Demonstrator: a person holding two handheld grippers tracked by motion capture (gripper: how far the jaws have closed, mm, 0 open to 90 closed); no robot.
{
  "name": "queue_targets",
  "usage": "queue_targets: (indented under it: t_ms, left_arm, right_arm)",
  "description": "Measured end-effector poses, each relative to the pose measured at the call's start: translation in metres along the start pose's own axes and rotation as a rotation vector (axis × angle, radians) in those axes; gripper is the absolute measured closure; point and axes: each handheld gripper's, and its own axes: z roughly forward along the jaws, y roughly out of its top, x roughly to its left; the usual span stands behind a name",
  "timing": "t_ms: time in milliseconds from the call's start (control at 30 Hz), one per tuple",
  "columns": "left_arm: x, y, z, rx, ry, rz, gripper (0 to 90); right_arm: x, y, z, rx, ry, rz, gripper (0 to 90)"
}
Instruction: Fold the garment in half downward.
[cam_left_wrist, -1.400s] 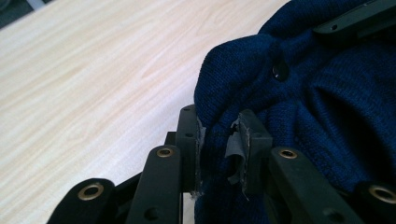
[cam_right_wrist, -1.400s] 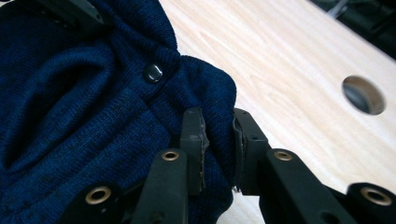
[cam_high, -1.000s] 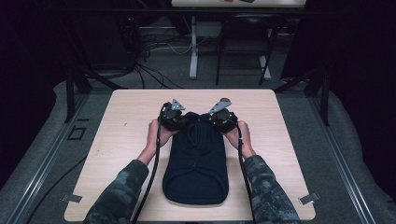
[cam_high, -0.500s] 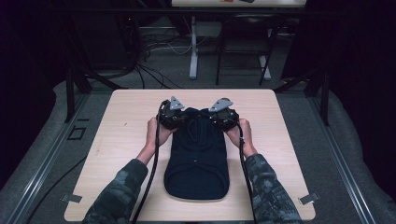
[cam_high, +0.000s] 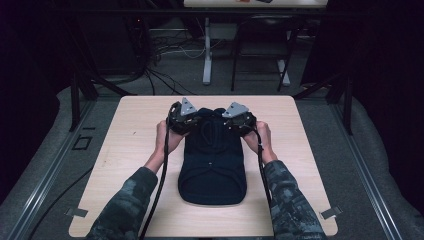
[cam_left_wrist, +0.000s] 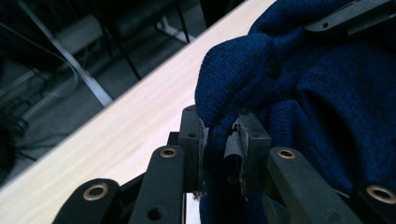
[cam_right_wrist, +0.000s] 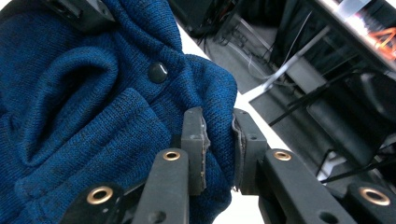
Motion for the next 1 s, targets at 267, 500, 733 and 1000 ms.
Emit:
queue_targets:
  t_ms: [267, 500, 733, 1000]
  left_arm:
    - [-0.003, 0.009, -0.013, -0.056, 0.018, 0.064, 76.0]
    - [-0.018, -0.004, -0.026, -0.083, 0.009, 0.118, 76.0]
    - [-0.029, -0.016, -0.035, -0.097, 0.001, 0.132, 76.0]
    - [-0.030, -0.021, -0.042, -0.108, -0.019, 0.131, 75.7]
  right_arm:
    - [-0.004, 0.005, -0.013, -0.079, -0.039, -0.026, 77.4]
    - [0.013, -0.008, -0.033, -0.123, -0.022, -0.049, 77.3]
    - [0.026, -0.019, -0.045, -0.142, -0.001, -0.056, 77.3]
    - [0.032, -0.024, -0.051, -0.183, 0.015, -0.037, 77.3]
